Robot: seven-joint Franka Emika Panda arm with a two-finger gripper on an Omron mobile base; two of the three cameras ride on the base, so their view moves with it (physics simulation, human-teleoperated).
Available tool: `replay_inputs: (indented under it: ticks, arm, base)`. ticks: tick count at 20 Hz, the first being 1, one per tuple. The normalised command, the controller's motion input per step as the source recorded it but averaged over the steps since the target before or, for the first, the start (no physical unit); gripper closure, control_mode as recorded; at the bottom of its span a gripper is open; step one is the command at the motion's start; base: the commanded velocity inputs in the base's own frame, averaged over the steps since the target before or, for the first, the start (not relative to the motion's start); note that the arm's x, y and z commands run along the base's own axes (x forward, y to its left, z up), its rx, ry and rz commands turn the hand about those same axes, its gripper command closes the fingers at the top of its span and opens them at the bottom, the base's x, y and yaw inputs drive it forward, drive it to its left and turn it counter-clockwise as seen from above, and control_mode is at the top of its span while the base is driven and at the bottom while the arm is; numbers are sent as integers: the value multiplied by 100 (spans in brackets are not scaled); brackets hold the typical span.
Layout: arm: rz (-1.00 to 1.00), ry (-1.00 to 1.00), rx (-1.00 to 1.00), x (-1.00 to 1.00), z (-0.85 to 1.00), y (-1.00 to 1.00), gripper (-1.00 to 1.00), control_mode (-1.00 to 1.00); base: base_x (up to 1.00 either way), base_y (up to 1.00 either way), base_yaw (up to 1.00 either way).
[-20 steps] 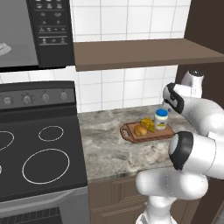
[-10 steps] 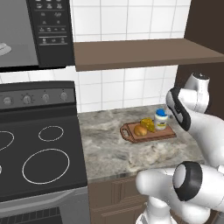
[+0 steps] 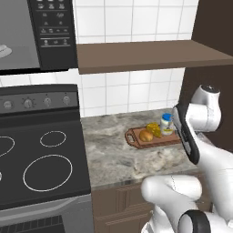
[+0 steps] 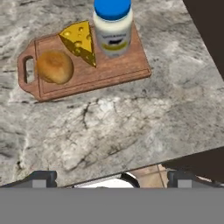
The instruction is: Retrieve the reheated potato from the microwave, then place the potato, cheese, and condiment on the cutting board.
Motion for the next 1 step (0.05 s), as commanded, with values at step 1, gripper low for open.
replay_inputs:
  ticks: [1]
  arm:
    - [0, 0, 0, -54, 0, 39, -100, -100]
  base:
    - [0, 0, 0]
